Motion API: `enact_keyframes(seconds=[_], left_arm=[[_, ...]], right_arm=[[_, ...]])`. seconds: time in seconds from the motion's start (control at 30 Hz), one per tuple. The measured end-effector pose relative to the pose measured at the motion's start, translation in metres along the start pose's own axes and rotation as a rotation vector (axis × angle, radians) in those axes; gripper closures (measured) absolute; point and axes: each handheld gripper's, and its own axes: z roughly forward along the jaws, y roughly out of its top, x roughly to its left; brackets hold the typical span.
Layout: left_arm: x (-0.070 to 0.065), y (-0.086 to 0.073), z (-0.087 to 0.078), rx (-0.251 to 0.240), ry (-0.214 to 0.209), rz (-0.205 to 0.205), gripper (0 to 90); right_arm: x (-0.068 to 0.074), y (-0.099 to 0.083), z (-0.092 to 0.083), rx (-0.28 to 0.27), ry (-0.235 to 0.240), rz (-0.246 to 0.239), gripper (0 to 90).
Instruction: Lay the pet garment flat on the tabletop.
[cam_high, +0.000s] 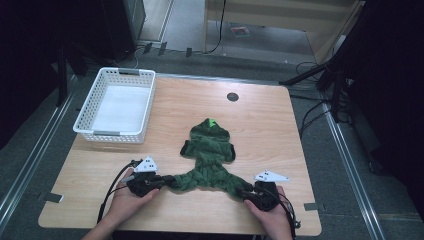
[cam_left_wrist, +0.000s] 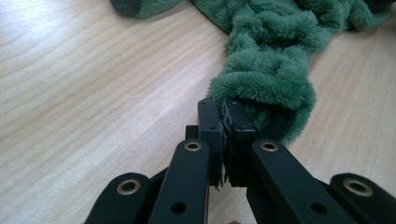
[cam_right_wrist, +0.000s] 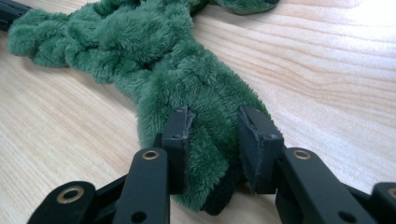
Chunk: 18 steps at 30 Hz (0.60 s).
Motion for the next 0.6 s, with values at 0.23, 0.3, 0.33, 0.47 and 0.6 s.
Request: enact_keyframes(seconds=[0.23,0.3,0.33,0.47,0.6], left_arm=[[0.008,0.002,-0.004,-0.07,-0.021,-0.043,66.6],[0.01,0.003,-0.006,-0.092,-0.032,-0.067,65.4],[0.011,0.004,-0.006,-0.11,-0.032,-0.083,63.6],[0.008,0.016,-0.004,-0.15,-0.015,-0.094,60.6],[0.004,0.036,0.006,-0.157,0.014,-0.132,59.9]], right_arm=[[-0.002,0.007,-0.013,-0.099,-0.017,-0.024,48.7],[-0.003,0.009,-0.016,-0.117,-0.017,-0.018,48.7],[-0.005,0.011,-0.019,-0.141,-0.016,-0.013,49.0],[-0.007,0.019,-0.017,-0.166,-0.016,0.005,54.8],[0.0,0.034,-0.003,-0.151,0.0,-0.002,59.4]])
